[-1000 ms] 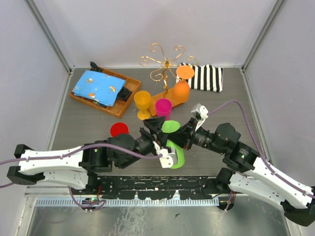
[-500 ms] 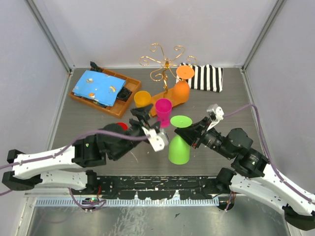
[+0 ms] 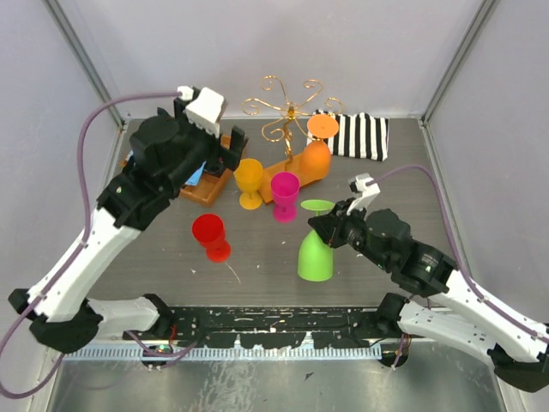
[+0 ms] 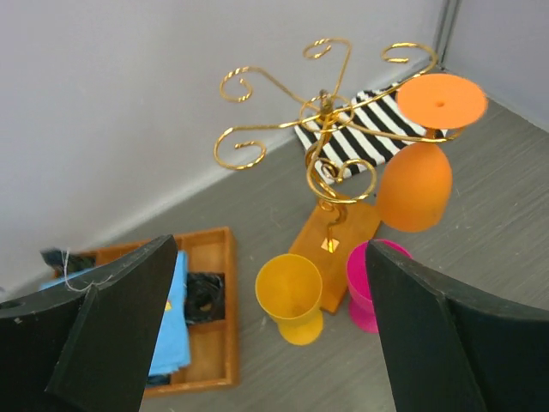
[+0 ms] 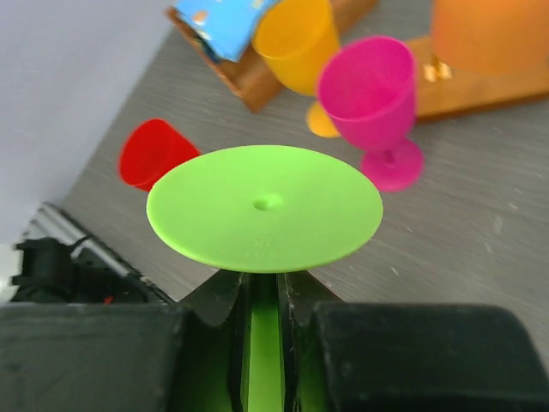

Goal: Place the wine glass upside down on the wine glass rack
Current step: Adjust the wine rack at the center of the board.

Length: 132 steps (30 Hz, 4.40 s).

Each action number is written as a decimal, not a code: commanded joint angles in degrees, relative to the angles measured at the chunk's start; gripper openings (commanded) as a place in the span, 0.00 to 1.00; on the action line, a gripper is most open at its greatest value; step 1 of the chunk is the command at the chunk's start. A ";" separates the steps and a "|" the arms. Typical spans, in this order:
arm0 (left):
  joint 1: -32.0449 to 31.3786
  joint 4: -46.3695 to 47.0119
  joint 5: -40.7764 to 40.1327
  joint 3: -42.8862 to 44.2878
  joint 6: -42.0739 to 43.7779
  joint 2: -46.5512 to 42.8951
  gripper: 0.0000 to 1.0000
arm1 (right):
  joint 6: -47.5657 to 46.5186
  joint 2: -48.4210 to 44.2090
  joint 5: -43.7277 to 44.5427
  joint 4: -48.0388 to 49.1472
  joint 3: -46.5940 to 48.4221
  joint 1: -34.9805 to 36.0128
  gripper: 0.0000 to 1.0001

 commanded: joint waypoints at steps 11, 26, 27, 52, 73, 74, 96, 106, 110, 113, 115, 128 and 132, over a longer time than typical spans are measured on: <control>14.47 -34.72 14.11 17.73 -29.22 18.10 0.98 | 10.31 18.97 16.46 -36.28 20.95 0.21 0.01; 19.35 -38.70 12.81 16.51 -40.99 18.97 0.98 | 0.69 24.54 7.88 -33.85 20.29 0.12 0.01; 19.42 -38.35 13.27 17.08 -39.86 19.90 0.98 | 1.42 24.71 9.93 -33.58 20.16 0.12 0.01; 24.90 7.98 26.79 4.33 -54.90 16.57 0.88 | 8.69 8.54 19.18 -16.75 6.09 0.07 0.01; 31.88 25.85 48.23 0.03 -68.06 26.69 0.67 | 11.15 5.28 16.27 -13.28 2.74 0.12 0.01; 31.91 27.85 46.96 -1.95 -69.41 25.43 0.67 | 11.21 5.49 15.99 -12.88 2.46 0.12 0.01; 13.60 35.55 18.33 -23.89 -74.85 5.00 0.97 | 13.34 6.36 11.39 -12.01 3.77 0.14 0.01; 12.06 41.34 21.06 -22.78 -78.57 12.73 0.74 | 14.79 3.92 12.69 -13.37 3.30 0.12 0.01; 11.52 43.14 21.68 -22.21 -79.85 14.56 0.66 | 15.01 3.42 13.15 -13.46 2.83 0.12 0.01; 11.22 44.95 21.73 -22.37 -80.63 15.76 0.59 | 15.04 3.63 13.02 -13.46 2.85 0.13 0.01; 11.19 45.96 21.94 -22.21 -80.87 16.29 0.54 | 14.97 3.95 12.49 -13.61 2.99 0.12 0.01; 11.22 45.27 20.83 -21.06 -79.41 16.93 0.26 | 14.50 6.54 10.27 -14.08 2.79 0.12 0.01; 11.22 41.85 20.83 -19.50 -77.49 17.07 0.18 | 13.95 7.31 9.78 -14.08 2.74 0.06 0.01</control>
